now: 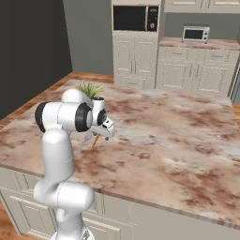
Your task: Organize the utensils by type. Pick up the wooden spoons from the counter and place them in the open cabinet. Then pick up the metallic utensils from the counter and place them in the open drawer.
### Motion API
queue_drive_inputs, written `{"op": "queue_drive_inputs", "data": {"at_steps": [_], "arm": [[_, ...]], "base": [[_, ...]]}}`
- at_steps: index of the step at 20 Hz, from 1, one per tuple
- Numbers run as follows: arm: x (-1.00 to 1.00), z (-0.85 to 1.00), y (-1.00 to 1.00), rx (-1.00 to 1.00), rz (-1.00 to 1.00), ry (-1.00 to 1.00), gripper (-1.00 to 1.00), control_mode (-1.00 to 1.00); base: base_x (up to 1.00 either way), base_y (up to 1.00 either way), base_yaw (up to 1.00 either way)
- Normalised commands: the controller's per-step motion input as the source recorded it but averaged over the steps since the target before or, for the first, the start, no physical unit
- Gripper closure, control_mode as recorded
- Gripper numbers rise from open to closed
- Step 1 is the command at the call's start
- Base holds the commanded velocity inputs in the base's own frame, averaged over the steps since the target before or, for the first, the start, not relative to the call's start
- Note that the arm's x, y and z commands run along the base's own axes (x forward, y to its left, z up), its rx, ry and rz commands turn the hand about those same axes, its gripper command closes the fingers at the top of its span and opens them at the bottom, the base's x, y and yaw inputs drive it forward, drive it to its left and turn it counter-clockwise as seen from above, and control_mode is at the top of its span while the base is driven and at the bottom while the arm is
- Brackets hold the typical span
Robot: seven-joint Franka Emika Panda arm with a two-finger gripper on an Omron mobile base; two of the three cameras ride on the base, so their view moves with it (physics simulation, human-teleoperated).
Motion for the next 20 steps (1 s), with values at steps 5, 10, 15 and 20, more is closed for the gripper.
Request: {"op": "queue_drive_inputs", "data": {"at_steps": [5, 10, 15, 20], "arm": [[0.09, -0.19, 0.00, 0.00, -0.06, 0.06, -1.00, -1.00], [0.00, -0.29, 0.00, 0.00, -0.06, 0.04, -1.00, -1.00], [-0.02, -0.35, 0.00, 0.00, -0.05, 0.05, 1.00, -1.00], [-0.08, -0.42, 0.00, -0.02, -0.04, 0.04, 1.00, -1.00]], "base": [[0.00, 0.00, 0.00], [0.00, 0.00, 0.00], [0.00, 0.00, 0.00], [0.00, 0.00, 0.00]]}}
